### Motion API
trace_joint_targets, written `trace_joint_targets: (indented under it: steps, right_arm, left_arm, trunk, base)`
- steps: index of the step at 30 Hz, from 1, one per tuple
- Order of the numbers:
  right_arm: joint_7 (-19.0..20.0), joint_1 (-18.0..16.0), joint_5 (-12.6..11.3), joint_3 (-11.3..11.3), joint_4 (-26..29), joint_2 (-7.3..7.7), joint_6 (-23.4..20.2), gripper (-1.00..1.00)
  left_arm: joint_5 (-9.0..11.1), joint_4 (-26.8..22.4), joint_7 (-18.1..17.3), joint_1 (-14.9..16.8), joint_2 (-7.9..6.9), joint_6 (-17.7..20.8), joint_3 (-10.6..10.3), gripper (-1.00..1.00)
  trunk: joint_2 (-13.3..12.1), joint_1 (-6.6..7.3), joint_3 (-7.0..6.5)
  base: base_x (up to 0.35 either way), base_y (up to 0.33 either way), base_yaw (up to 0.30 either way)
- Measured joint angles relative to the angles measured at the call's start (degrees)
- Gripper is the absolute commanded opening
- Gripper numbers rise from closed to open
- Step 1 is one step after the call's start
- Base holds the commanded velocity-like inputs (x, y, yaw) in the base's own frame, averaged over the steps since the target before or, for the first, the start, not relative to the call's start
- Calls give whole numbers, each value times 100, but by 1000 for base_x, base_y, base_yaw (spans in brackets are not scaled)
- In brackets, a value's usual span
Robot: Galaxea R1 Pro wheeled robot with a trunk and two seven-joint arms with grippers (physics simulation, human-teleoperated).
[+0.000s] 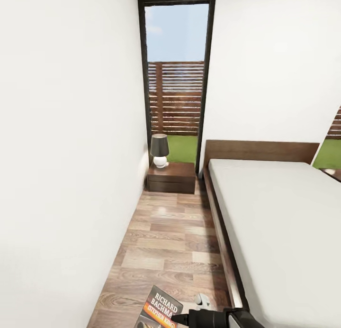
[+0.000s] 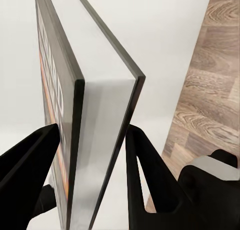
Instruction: In the bedroom, move the book from the bed onto either nightstand, and place the two sandals side by side next to the bed.
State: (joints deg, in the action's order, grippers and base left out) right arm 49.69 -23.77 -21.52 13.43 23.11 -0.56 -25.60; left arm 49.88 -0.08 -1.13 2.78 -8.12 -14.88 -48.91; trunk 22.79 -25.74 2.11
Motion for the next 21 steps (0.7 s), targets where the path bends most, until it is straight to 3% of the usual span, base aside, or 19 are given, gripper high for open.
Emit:
trace_joint_targets:
  steps: [8, 21]
  right_arm:
    - [13, 1, -4, 0, -73, -12, 115, -100]
    - [24, 1, -3, 2, -93, -17, 145, -100]
  left_arm:
    - [-1, 0, 0, 1, 2, -1, 0, 100]
    - [0, 0, 0, 1, -7, -1, -1, 100]
  trunk:
    - [0, 0, 13]
    - [0, 0, 49]
  base:
    - [14, 12, -142]
    - [7, 15, -247]
